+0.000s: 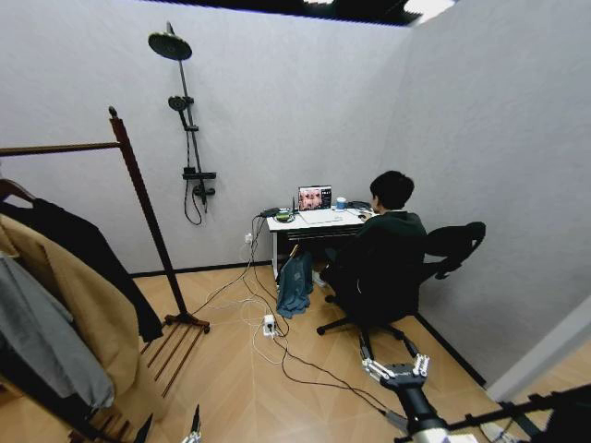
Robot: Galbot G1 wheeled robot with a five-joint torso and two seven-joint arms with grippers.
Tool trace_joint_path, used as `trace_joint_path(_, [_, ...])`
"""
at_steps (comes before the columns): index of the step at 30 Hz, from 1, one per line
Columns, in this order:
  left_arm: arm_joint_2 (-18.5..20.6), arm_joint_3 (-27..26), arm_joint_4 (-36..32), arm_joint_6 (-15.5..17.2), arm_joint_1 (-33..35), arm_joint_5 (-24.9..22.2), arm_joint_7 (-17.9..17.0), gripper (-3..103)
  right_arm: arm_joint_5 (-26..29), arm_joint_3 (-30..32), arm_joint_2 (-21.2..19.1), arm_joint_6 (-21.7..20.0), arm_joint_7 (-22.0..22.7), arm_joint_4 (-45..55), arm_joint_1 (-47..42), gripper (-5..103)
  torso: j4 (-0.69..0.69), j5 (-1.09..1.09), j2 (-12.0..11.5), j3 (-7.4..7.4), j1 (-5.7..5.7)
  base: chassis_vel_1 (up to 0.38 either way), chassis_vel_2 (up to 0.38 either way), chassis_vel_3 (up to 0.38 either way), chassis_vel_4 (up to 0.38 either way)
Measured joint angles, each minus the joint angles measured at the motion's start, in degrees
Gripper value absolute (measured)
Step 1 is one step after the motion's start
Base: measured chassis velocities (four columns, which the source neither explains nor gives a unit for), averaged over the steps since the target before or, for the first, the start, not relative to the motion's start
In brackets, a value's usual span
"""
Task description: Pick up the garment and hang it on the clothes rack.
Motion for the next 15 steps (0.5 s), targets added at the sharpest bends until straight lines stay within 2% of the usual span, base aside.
trace_joint_path(8, [0.0, 0.0, 0.0, 0.0, 0.0, 0.0, 0.0, 100, 0.0, 0.0, 0.0, 0.0, 0.0, 0.0, 0.0, 100, -0.01, 0.01, 0.0, -0.01, -0.03, 0.138, -0.123, -0.141, 0.123])
trace_joint_path(15, [0.0, 0.0, 0.0, 0.0, 0.0, 0.0, 0.0, 100, 0.0, 0.0, 0.0, 0.0, 0.0, 0.0, 0.0, 100, 0.00, 0.00, 0.0, -0.01, -0.03, 0.218, -0.209, -0.211, 0.232])
